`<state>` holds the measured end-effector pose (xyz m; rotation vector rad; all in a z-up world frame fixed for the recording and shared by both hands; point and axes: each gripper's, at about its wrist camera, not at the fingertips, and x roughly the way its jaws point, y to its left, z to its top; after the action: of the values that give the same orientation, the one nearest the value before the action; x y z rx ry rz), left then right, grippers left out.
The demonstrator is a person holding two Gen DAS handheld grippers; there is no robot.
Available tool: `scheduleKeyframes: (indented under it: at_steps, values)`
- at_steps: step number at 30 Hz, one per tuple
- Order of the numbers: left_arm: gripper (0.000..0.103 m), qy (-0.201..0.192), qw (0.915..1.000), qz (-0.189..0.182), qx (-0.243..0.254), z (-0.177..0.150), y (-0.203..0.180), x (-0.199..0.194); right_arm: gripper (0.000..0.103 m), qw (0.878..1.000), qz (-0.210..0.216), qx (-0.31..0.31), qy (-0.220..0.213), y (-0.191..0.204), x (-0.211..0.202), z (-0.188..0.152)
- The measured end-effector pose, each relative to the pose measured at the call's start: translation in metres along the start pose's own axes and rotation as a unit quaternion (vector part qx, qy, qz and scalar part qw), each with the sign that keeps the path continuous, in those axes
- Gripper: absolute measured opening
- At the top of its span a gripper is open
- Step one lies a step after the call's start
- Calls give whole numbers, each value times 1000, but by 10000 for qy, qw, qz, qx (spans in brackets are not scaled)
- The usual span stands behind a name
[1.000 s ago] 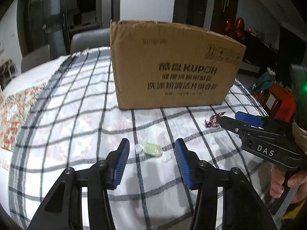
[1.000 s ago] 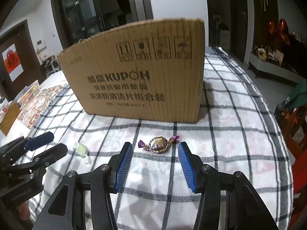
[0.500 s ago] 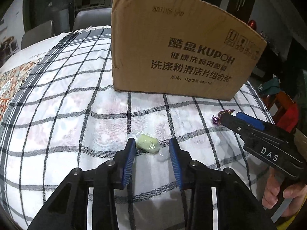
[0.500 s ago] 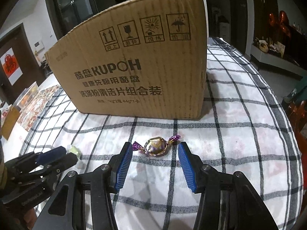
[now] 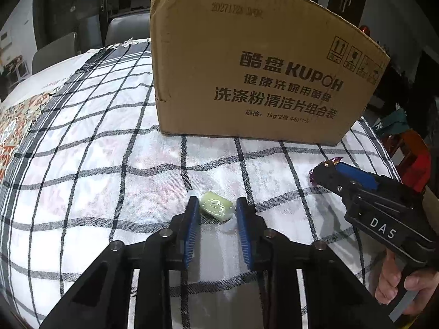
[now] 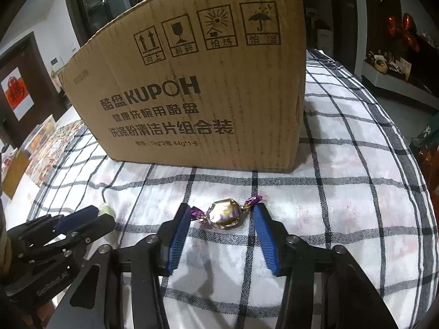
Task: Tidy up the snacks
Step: 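Grasp the green candy with the left gripper while the right grasps the purple-wrapped candy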
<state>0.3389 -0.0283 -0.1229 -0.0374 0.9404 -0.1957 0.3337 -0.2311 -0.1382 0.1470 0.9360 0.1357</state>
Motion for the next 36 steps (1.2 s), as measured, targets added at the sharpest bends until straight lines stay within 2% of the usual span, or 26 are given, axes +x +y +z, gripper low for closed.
scheduleKeyframes:
  at_steps: [5, 8, 9, 12, 14, 19, 28, 31, 36]
  values:
    - [26, -5, 10000, -24, -14, 0, 2, -2, 38, 10000, -16, -16, -52, 1, 1, 0]
    - [25, -39, 10000, -33, -4, -1, 3, -6, 31, 9998, -116, -125, -131, 3, -3, 1]
    - [25, -55, 10000, -39, 3, -1, 3, -7, 24, 9997, -132, -147, -142, 3, -4, 1]
    - [25, -109, 9999, -68, 33, 0, 1, -13, 24, 9997, -131, -177, -105, 4, -5, 1]
    - [7, -131, 9999, -79, 68, 0, 0, -16, 24, 9996, -152, -191, -117, 5, -6, -1]
    - [2, -194, 9996, -182, 133, 0, -2, -24, 24, 9995, -134, -169, -218, 7, -17, -2]
    - [3, -213, 9992, -339, 70, -1, 2, -26, 24, 9995, 17, -163, -263, 17, -29, -7]
    - [12, -191, 9993, -317, 105, -3, 3, -26, 24, 9995, 83, -148, -258, 20, -30, -8]
    - [20, -108, 9997, -226, 65, -9, 9, -22, 24, 9992, 201, -186, -275, 27, -33, -11]
